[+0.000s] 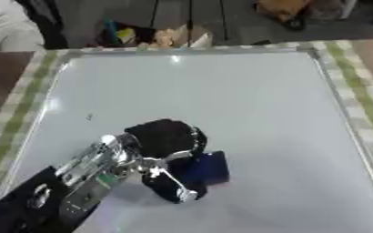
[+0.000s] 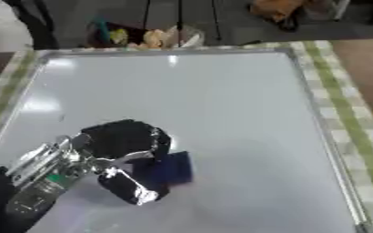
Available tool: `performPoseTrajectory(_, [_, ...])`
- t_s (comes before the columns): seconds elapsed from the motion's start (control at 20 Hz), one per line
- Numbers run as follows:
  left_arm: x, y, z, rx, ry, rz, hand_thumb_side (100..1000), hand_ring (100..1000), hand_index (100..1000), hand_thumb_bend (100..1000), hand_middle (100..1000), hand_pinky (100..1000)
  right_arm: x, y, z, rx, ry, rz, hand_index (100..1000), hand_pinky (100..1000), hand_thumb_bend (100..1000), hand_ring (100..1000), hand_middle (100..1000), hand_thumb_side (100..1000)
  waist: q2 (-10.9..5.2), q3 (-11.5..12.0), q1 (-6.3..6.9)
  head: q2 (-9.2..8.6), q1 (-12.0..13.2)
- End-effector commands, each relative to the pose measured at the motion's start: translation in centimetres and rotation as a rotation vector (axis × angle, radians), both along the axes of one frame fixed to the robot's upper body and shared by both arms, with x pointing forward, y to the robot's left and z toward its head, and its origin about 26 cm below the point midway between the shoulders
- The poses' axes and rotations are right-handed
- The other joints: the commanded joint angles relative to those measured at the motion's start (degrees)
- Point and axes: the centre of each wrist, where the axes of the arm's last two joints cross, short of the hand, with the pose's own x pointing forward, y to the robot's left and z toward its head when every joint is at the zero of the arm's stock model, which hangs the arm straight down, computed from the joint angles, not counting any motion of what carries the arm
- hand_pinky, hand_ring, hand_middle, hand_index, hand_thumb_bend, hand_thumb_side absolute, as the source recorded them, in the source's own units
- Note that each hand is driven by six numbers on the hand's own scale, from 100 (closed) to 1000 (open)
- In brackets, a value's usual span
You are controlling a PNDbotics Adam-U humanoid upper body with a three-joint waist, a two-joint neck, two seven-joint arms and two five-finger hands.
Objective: Wipe the whiteboard clean with a brush.
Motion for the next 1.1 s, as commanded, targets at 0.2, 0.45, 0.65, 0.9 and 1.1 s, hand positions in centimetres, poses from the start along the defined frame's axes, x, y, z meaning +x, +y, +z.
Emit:
performPoseTrajectory(0.2, [-0.2,0.6,1.3,-0.008,-0.035,0.012,423,618,290,247,541,366,-0.3,-0.2,0.8,-0.022,-0.024,0.002,819,803,100,753,564,950,-1.26,-0.1,-0.29,-0.22,0.1])
performPoseTrajectory(0.45, [-0.1,0.8,1.4,-0.005,-0.034,0.021,422,616,288,245,534,367,-0.3,-0.3,0.8,-0.022,-0.024,0.001,819,803,100,753,565,949,-1.38,0.0,-0.3,-0.21,0.1])
performPoseTrajectory(0.65, [0.0,1.5,1.8,-0.014,-0.042,0.047,421,615,287,243,530,367,-0.3,-0.3,0.7,-0.022,-0.023,0.0,819,803,100,753,565,949,-1.51,0.1,-0.23,-0.21,0.1])
performPoseTrajectory(0.9, [0.0,2.5,2.6,-0.041,-0.07,0.086,419,613,286,241,526,365,-0.3,-0.3,0.7,-0.023,-0.02,-0.002,820,803,100,753,564,951,-1.53,0.3,-0.14,-0.26,0.1])
performPoseTrajectory(1.1, [0.0,3.0,3.0,-0.052,-0.08,0.105,418,612,285,240,523,366,-0.3,-0.3,0.7,-0.023,-0.02,-0.002,820,803,100,754,564,951,-1.5,0.3,-0.17,-0.35,0.1])
